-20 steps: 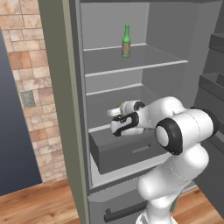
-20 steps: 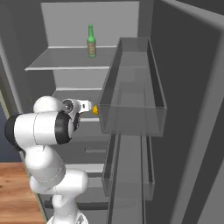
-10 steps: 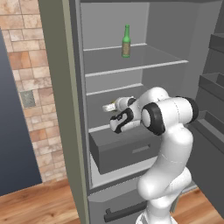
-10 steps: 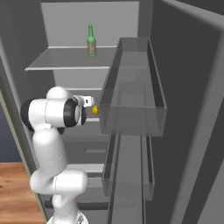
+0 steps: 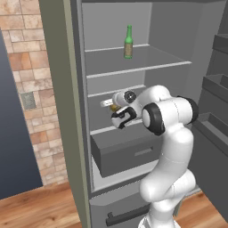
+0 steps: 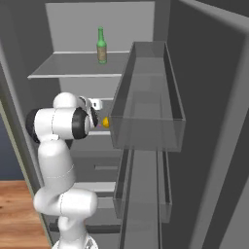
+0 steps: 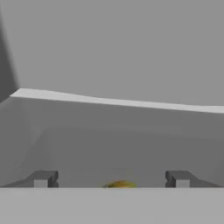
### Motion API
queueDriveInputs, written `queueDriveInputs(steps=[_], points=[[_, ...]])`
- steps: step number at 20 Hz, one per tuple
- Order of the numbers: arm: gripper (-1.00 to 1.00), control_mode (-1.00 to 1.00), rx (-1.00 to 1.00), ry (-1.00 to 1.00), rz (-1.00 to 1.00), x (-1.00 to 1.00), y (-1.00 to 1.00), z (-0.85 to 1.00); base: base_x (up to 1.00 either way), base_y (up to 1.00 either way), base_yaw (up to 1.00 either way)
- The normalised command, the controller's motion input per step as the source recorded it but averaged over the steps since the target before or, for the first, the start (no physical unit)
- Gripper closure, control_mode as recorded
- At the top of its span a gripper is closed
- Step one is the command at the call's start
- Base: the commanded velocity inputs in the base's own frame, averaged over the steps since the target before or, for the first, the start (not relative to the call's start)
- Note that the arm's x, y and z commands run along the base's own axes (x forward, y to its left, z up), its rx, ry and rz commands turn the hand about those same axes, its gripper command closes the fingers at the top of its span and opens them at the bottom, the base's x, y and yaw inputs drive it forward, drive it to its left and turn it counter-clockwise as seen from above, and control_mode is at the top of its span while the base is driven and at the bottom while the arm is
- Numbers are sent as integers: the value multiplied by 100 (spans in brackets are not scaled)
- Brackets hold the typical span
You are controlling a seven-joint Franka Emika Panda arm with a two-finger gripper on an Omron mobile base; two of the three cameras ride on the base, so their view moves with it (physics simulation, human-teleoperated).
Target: Place the beer on the top shelf of the fridge to keep it out of children's reach, and place the lemon and squash on lower shelves for easy access.
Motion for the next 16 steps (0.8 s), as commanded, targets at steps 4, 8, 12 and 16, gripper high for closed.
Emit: queueDriveInputs(steps=[4,8,12,16], points=[[-100,-100,-3,12,0,1,12,20,0,0,0],[-100,-100,-1,2,0,-4,-1,3,0,0,0],[-100,-100,0,-1,0,-13,-21,0,0,0,0],[-100,-100,0,-11,0,-28,-20,0,0,0,0]])
